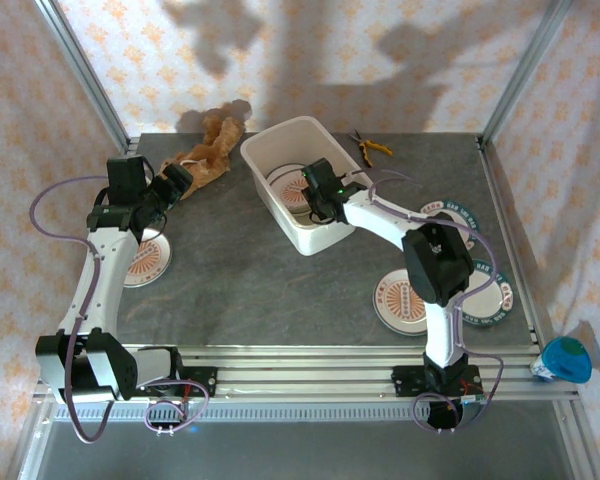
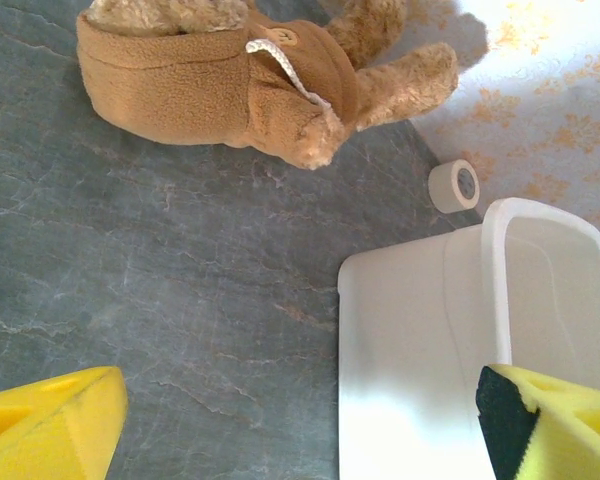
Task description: Place the plates into the plastic bin on the countertop
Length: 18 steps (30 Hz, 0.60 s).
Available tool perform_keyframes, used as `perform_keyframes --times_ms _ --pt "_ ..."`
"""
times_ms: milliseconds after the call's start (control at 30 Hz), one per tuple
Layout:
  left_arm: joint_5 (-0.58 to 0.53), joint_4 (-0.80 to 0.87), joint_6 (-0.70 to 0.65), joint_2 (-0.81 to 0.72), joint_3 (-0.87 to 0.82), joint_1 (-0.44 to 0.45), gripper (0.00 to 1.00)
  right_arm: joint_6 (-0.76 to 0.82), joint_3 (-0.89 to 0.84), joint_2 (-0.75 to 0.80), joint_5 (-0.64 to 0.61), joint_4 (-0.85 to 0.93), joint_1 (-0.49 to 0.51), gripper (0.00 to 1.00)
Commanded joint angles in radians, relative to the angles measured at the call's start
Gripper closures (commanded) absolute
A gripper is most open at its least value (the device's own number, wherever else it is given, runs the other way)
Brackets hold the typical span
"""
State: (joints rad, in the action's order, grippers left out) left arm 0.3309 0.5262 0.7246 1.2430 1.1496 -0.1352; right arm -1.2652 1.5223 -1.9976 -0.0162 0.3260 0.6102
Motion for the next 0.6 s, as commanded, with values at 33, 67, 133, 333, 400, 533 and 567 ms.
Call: perform_keyframes --times_ms 33,67,133,333,400,533,567 --pt "-0.036 0.029 -0.016 -0.025 -0.002 0.02 0.09 -0.018 0.049 -0.044 0.038 0.005 0.003 1.0" --pt "-0.038 0.03 -0.016 -0.023 -0.002 0.023 0.09 -0.014 0.056 -0.054 0.044 0.005 0.003 1.0" --pt "-0.042 0.033 -0.014 -0.023 0.001 0.028 0.09 -0.01 0.07 -0.07 0.062 0.007 -0.002 1.0" --pt "-0.055 0.044 -0.014 -0.023 0.006 0.036 0.09 0.001 0.077 -0.078 0.071 0.013 -0.013 0.96" --pt "-0.058 0.044 -0.014 -0.025 0.006 0.037 0.09 0.003 0.076 -0.077 0.078 0.014 -0.015 0.89" --pt "-0.057 0.04 -0.011 -0.017 0.002 0.042 0.09 0.007 0.065 -0.071 0.077 0.0 -0.016 0.76" --pt "-0.058 0.038 -0.011 -0.015 0.002 0.043 0.09 0.011 0.065 -0.07 0.079 -0.004 -0.017 0.72"
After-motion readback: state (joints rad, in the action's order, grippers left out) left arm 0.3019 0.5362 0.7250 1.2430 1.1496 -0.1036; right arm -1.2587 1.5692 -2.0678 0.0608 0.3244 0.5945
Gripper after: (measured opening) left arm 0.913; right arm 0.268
